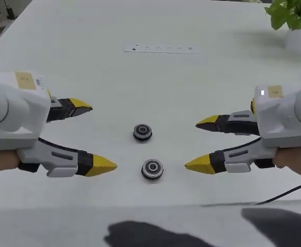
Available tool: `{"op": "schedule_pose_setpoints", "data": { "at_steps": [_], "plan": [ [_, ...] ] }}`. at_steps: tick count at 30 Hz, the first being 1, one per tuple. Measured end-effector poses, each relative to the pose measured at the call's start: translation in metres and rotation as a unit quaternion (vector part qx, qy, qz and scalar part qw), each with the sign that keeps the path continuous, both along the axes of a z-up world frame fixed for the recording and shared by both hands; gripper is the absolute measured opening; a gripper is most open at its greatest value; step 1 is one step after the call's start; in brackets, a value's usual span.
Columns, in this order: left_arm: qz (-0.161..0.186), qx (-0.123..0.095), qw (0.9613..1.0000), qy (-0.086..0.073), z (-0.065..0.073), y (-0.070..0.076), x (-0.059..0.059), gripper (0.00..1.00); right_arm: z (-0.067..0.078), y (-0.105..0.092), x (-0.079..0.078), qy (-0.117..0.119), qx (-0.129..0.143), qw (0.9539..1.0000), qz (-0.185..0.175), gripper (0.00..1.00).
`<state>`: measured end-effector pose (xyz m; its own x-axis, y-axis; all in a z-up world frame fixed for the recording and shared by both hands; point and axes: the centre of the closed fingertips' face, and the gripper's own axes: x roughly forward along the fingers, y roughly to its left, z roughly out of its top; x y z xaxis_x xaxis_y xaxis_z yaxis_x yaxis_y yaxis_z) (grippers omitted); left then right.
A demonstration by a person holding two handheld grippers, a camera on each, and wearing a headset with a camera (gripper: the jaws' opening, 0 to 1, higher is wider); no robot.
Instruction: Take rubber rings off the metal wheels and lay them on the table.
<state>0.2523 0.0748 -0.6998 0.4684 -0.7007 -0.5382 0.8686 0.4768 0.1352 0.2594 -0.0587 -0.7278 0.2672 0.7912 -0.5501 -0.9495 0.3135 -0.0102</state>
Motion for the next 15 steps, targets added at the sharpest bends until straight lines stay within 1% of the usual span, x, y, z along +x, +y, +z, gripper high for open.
{"op": "schedule_pose_setpoints", "data": {
  "at_steps": [4,10,15],
  "plan": [
    [-0.002,-0.004,1.0000,0.004,-0.0003,-0.0023,0.0022,0.77,0.0000,0.0006,0.0029,0.014,0.012,0.9998,-0.003,0.56],
    [-0.006,-0.002,1.0000,0.007,-0.0015,-0.0039,0.0064,0.76,-0.0010,0.0008,0.0047,0.017,0.010,0.9998,0.001,0.55],
    [-0.008,-0.010,0.9998,0.012,-0.0021,-0.0081,0.0087,0.74,-0.0039,0.0027,0.0045,0.020,0.008,0.9997,0.007,0.54]
  ]
}}
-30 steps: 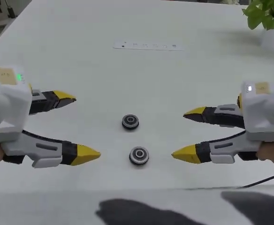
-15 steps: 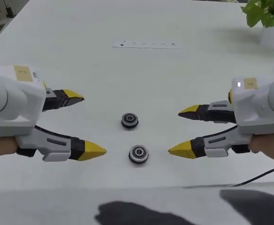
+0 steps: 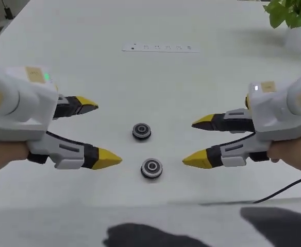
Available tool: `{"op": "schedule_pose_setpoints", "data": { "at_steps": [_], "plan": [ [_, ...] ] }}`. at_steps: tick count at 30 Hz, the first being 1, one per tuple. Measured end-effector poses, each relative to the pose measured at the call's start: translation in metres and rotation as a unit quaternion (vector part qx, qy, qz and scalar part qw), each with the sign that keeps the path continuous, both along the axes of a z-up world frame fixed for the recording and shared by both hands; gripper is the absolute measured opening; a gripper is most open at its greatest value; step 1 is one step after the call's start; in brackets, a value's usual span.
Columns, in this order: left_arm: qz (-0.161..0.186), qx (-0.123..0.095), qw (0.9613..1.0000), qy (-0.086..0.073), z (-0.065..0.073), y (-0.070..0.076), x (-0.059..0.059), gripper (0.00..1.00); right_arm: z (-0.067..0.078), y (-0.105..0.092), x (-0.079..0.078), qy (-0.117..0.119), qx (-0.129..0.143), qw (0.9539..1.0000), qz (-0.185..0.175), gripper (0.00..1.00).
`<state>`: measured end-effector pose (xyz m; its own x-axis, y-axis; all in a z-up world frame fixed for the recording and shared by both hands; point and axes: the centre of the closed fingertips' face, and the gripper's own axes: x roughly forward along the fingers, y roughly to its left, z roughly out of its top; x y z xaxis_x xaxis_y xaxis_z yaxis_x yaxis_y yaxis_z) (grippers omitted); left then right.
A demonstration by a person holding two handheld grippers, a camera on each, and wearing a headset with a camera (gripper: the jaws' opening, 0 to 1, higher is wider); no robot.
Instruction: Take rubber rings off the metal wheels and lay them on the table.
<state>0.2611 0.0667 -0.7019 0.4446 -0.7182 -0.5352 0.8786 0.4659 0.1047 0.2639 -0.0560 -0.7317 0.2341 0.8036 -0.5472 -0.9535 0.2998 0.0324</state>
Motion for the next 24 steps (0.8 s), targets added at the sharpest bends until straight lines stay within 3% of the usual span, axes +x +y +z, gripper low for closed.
{"op": "schedule_pose_setpoints", "data": {
  "at_steps": [24],
  "plan": [
    [-0.036,0.011,0.9992,0.017,-0.015,-0.019,0.008,0.69,-0.016,0.012,0.003,0.008,-0.025,0.9987,0.044,0.48]
  ]
}}
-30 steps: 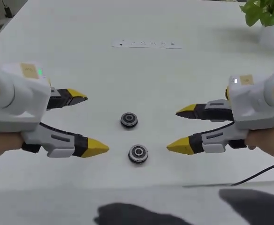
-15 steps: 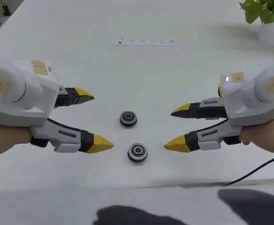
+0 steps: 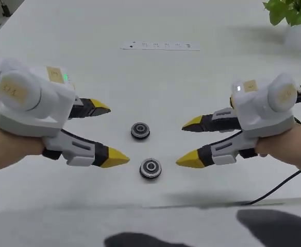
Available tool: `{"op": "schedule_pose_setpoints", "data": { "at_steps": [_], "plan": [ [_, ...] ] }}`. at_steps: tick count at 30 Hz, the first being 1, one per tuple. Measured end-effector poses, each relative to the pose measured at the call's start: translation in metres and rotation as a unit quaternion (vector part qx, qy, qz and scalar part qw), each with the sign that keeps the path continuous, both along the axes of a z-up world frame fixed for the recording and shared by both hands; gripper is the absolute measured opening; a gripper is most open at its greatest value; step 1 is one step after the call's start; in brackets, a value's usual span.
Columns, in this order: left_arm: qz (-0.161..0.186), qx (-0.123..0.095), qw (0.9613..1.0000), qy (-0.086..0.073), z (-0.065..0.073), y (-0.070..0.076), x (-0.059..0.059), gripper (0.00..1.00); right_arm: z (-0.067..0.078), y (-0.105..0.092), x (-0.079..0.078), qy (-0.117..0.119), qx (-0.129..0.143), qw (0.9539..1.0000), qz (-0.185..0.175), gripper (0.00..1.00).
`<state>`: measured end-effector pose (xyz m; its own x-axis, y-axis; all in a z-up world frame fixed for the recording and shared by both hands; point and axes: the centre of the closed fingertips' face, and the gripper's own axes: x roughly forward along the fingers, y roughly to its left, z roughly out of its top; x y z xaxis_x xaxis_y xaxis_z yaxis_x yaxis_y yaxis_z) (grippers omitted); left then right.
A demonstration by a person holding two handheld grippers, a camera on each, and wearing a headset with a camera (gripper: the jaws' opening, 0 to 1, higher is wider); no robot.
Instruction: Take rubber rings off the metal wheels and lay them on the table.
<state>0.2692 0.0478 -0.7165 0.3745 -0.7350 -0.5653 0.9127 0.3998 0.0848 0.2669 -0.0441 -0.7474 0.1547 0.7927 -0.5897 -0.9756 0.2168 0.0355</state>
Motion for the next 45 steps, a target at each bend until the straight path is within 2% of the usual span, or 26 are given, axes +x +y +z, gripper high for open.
{"op": "schedule_pose_setpoints", "data": {
  "at_steps": [5,9,16,31,39,45],
  "plan": [
    [-0.006,0.003,1.0000,0.003,-0.003,-0.003,0.002,0.68,-0.005,0.003,0.000,0.007,-0.002,0.9999,0.008,0.48],
    [-0.013,0.002,0.9998,0.014,-0.008,-0.007,0.002,0.65,-0.011,0.004,0.000,0.012,-0.007,0.9998,0.015,0.46],
    [-0.023,0.007,0.9995,0.021,-0.014,-0.012,0.002,0.63,-0.020,0.006,0.000,0.021,-0.012,0.9995,0.021,0.45],
    [-0.045,0.017,0.9982,0.037,-0.027,-0.023,-0.004,0.58,-0.030,0.014,-0.008,0.020,-0.028,0.9976,0.059,0.40],
    [-0.056,0.025,0.9971,0.045,-0.035,-0.028,-0.007,0.54,-0.033,0.019,-0.010,0.019,-0.029,0.9970,0.070,0.37],
    [-0.064,0.030,0.9961,0.053,-0.041,-0.032,-0.009,0.51,-0.040,0.020,-0.011,0.020,-0.036,0.9960,0.079,0.35]
  ]
}}
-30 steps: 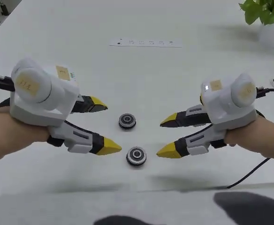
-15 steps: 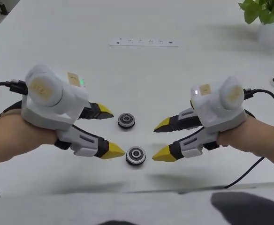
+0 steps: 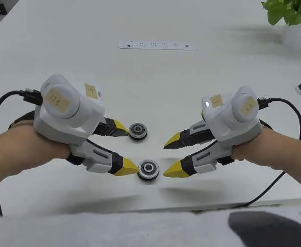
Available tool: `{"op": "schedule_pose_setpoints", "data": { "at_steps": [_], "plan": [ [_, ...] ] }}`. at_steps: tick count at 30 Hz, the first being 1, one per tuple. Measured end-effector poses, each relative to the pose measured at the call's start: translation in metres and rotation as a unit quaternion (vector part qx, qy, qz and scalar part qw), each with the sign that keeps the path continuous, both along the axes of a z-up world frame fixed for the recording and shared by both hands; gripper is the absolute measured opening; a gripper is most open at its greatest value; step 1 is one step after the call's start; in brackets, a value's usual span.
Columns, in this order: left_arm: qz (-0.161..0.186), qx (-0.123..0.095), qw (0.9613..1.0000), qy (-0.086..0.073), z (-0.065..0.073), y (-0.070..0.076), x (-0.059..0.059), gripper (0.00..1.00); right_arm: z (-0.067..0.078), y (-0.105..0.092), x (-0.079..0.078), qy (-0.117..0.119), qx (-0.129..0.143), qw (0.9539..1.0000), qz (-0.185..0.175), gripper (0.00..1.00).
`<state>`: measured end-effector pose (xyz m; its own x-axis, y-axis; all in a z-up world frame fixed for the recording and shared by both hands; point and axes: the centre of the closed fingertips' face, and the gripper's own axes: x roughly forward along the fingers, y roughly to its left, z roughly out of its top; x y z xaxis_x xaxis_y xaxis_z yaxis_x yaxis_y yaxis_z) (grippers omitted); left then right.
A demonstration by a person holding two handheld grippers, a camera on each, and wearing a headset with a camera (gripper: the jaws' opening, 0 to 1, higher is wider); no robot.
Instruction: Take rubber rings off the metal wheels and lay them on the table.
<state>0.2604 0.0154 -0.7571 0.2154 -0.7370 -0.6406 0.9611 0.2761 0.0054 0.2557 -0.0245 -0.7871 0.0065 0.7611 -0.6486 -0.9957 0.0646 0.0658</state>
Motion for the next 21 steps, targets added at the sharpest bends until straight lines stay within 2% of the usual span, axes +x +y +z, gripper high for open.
{"op": "schedule_pose_setpoints", "data": {
  "at_steps": [21],
  "plan": [
    [-0.034,0.010,0.9991,0.022,-0.017,-0.019,-0.009,0.41,-0.009,0.010,-0.003,0.004,-0.006,0.9997,0.022,0.29]
  ]
}}
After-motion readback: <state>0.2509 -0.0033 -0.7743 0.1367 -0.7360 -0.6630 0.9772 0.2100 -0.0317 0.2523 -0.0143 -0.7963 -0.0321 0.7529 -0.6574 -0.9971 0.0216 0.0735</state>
